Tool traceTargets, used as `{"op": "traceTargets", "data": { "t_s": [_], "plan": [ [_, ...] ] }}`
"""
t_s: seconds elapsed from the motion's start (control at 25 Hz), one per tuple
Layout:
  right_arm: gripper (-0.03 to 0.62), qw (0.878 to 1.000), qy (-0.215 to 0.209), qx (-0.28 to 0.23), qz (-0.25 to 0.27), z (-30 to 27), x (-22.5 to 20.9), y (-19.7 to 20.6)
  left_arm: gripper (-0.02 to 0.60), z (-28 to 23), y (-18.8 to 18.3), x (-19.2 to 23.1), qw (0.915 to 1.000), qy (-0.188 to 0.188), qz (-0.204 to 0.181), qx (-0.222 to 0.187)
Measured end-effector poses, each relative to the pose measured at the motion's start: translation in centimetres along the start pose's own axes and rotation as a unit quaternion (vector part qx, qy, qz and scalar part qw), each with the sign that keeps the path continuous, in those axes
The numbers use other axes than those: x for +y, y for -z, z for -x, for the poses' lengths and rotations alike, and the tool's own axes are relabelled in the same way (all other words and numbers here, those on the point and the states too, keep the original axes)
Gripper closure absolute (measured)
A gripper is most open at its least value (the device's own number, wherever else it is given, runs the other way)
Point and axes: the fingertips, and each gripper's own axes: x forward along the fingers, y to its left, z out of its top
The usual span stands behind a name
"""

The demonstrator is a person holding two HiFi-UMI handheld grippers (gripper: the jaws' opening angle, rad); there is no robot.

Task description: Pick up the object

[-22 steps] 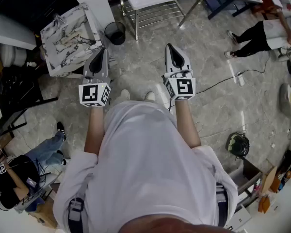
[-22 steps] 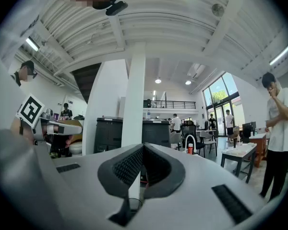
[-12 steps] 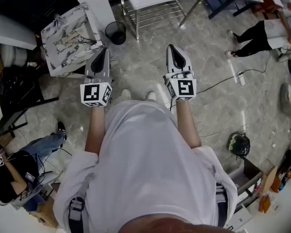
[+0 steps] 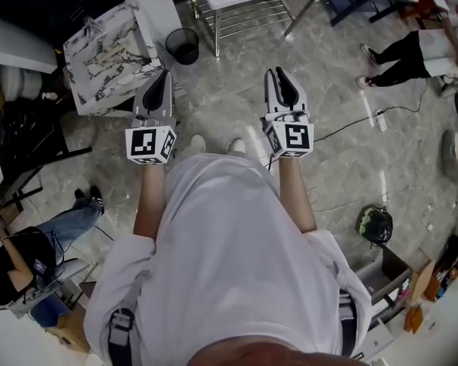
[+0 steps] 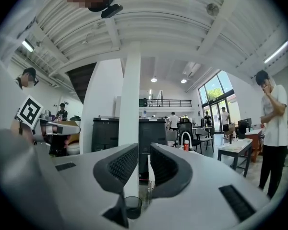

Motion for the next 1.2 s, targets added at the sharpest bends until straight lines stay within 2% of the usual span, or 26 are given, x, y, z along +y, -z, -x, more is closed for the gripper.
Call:
{"op": "traceTargets", "data": {
  "t_s": [0.32, 0.72, 0.92, 1.2],
  "plan": [
    [0.389, 1.000, 0.003, 0.014, 0.001, 0.7, -1.5, 0.9, 0.581, -0.2, 0.4, -0.7, 0.9999, -0.009, -0.004, 0.005],
    [0.224, 1.000, -0.013, 0.019, -0.009, 1.9, -4.8, 1.6, 0.581, -0.8, 0.5, -3.9, 0.9994, -0.030, -0.012, 0.016],
    [0.192, 0.999, -0.026, 0.018, -0.018, 2.2, -6.8, 2.4, 0.581, -1.3, 0.3, -5.7, 0.9989, -0.037, -0.022, 0.019],
    [0.189, 0.999, -0.033, 0.018, -0.027, 1.0, -9.0, 3.1, 0.581, -4.1, 0.0, -5.7, 0.9983, -0.046, -0.030, 0.019]
  ]
}}
